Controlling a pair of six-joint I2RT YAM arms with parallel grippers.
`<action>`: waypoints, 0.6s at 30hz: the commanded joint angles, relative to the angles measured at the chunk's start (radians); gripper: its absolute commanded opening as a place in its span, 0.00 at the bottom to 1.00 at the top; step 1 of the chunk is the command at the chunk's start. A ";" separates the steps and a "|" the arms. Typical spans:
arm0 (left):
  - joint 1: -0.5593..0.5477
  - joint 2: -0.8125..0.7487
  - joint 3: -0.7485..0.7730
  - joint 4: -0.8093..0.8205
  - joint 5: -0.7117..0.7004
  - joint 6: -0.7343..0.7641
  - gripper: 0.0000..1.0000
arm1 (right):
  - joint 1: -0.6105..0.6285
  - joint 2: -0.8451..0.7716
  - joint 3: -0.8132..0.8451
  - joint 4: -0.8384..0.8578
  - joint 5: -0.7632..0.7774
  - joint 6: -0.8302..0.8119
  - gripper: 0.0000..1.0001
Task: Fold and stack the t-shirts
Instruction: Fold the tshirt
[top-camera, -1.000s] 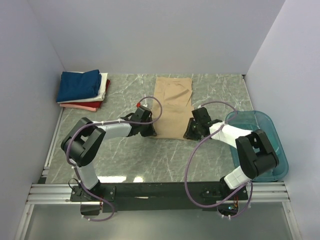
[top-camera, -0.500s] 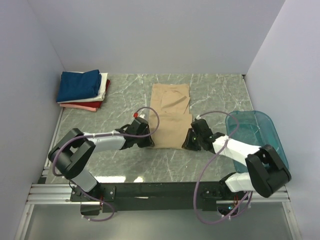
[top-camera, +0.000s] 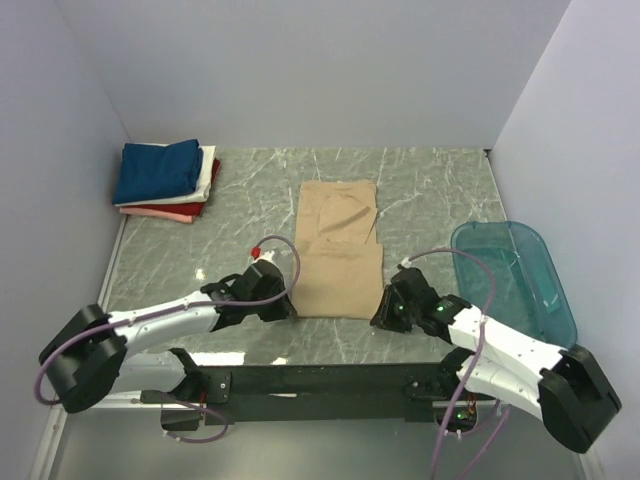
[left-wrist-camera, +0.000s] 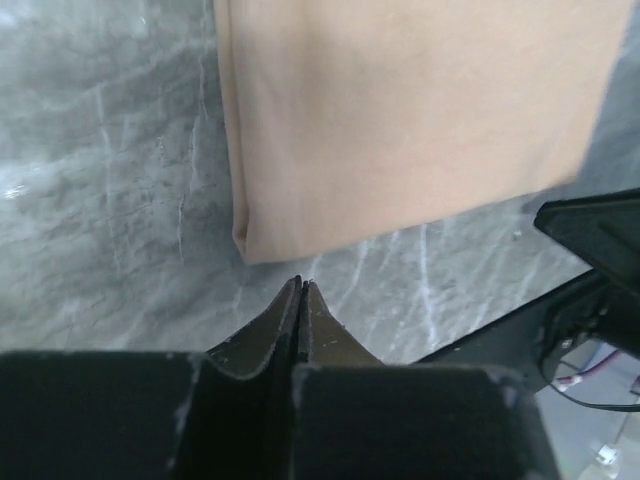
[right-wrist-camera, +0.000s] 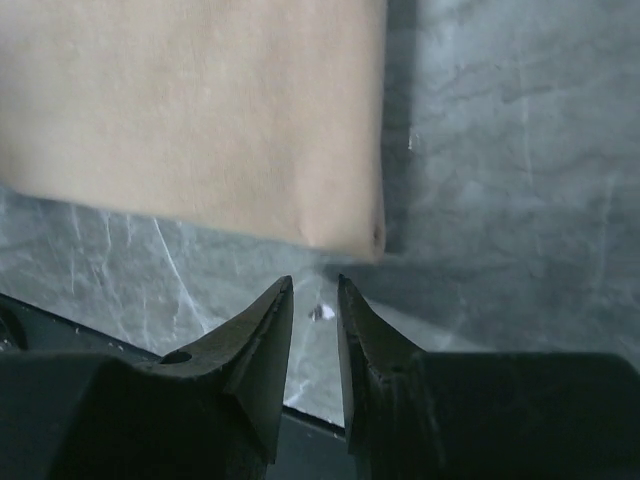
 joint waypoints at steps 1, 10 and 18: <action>-0.002 -0.087 0.028 -0.058 -0.051 -0.010 0.06 | 0.008 -0.090 0.036 -0.119 0.031 0.021 0.32; 0.122 0.116 0.288 -0.030 -0.044 0.145 0.07 | -0.046 0.078 0.329 -0.060 0.066 -0.093 0.29; 0.215 0.389 0.588 -0.039 0.044 0.188 0.02 | -0.101 0.460 0.645 -0.003 0.041 -0.179 0.24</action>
